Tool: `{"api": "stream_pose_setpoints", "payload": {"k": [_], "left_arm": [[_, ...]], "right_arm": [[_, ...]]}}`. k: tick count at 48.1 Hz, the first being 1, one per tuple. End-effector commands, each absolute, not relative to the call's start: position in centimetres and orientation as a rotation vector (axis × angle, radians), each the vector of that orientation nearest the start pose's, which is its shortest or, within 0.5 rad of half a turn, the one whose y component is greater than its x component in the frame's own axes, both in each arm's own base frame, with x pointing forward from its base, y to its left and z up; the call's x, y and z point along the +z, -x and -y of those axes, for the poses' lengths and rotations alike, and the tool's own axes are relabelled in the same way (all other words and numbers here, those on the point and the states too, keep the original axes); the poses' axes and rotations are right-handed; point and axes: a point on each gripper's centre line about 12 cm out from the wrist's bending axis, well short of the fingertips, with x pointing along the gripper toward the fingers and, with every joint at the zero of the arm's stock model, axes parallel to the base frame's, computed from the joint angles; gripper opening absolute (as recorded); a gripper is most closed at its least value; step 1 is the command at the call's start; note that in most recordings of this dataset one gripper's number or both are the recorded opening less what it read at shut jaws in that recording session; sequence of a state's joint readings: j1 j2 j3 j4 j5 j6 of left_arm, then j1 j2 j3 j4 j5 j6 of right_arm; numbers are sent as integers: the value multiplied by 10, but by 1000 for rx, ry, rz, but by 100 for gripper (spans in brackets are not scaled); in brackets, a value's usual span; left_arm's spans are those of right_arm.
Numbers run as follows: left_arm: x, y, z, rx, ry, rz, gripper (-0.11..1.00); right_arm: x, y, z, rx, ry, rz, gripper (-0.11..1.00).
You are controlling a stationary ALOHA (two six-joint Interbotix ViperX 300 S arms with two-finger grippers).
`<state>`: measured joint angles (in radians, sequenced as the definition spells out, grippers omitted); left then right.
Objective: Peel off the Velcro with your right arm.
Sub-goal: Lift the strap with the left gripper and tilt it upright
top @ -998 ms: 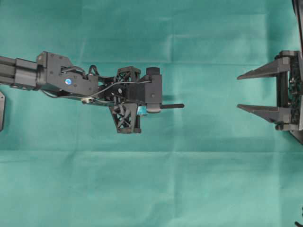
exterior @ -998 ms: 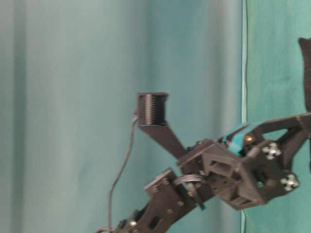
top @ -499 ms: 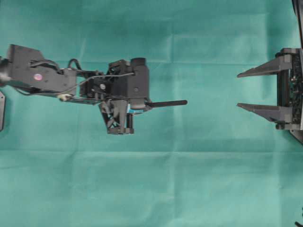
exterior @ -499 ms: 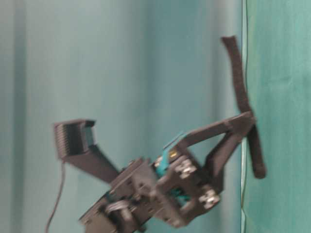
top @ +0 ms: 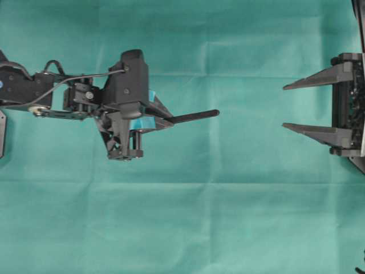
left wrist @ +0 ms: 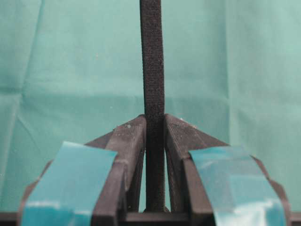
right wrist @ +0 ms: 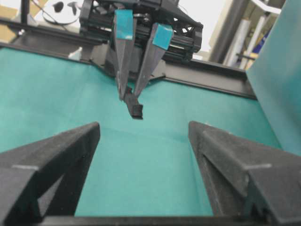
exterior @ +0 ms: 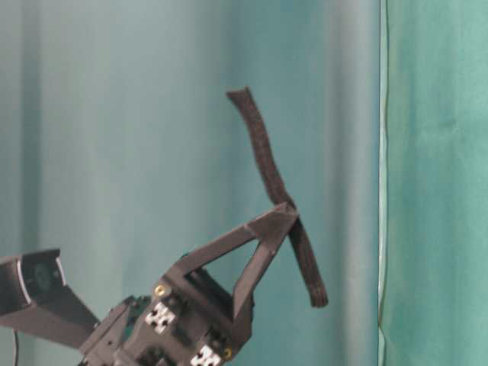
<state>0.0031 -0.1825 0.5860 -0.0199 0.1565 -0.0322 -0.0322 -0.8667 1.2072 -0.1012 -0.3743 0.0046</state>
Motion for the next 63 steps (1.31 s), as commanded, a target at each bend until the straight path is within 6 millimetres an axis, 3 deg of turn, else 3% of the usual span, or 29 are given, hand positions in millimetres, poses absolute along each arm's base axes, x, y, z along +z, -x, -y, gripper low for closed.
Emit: {"api": "stream_pose_setpoints", "payload": {"k": [1, 15, 29, 44, 63], "left_arm": [[268, -377, 5, 3, 68, -503, 10], [282, -374, 14, 11, 229, -410, 10], [280, -365, 12, 41, 451, -313, 10], [275, -350, 8, 46, 576, -227, 10], [267, -344, 5, 63, 675, -210, 10]], "right_arm": [[281, -219, 3, 4, 112, 53, 49], [271, -245, 6, -1, 312, -13, 49], [263, -263, 8, -6, 535, 25, 49], [260, -280, 14, -27, 570, 46, 49], [258, -310, 16, -29, 622, 66, 49]]}}
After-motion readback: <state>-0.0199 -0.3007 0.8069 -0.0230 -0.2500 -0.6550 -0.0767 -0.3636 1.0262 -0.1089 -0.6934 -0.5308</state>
